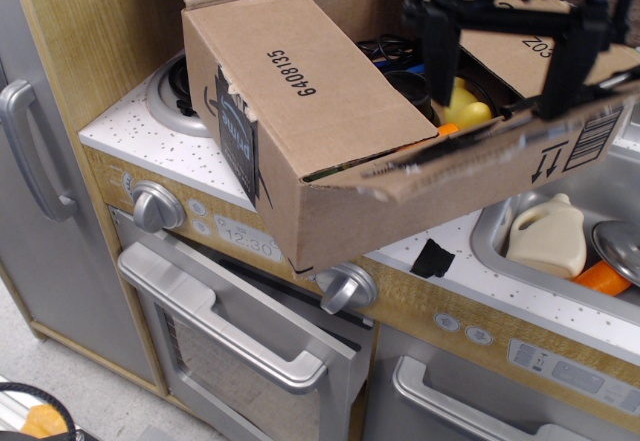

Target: Open large4fbox flaps

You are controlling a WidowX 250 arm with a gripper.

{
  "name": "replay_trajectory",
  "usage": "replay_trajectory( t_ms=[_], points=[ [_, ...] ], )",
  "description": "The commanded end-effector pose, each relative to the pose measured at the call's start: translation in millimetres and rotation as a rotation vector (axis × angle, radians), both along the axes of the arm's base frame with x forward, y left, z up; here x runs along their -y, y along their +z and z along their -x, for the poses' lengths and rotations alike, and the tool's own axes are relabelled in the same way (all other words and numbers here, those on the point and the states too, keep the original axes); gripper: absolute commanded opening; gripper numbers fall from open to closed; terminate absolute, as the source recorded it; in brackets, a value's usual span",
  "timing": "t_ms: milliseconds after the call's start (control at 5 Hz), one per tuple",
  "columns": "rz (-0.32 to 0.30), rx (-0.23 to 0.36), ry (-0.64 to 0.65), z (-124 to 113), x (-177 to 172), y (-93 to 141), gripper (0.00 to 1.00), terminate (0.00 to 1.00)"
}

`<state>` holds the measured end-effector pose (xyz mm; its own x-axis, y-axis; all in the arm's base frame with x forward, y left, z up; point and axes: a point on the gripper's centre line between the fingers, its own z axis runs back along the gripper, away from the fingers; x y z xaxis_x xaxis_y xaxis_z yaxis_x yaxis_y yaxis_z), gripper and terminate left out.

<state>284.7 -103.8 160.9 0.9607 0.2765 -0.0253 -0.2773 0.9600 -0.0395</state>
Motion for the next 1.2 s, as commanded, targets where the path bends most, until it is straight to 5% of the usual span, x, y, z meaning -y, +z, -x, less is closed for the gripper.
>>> replay_trajectory(
  t_ms=[0, 400, 800, 1000],
  points=[
    [-0.032, 0.055, 0.071, 10, 9, -13, 1.0, 0.0],
    [-0.02, 0.128, 0.107, 13, 14, -37, 1.0, 0.0],
    [-0.016, 0.135, 0.113, 12, 15, -40, 1.0, 0.0],
    [-0.017, 0.148, 0.113, 13, 15, -40, 1.0, 1.0]
  ],
)
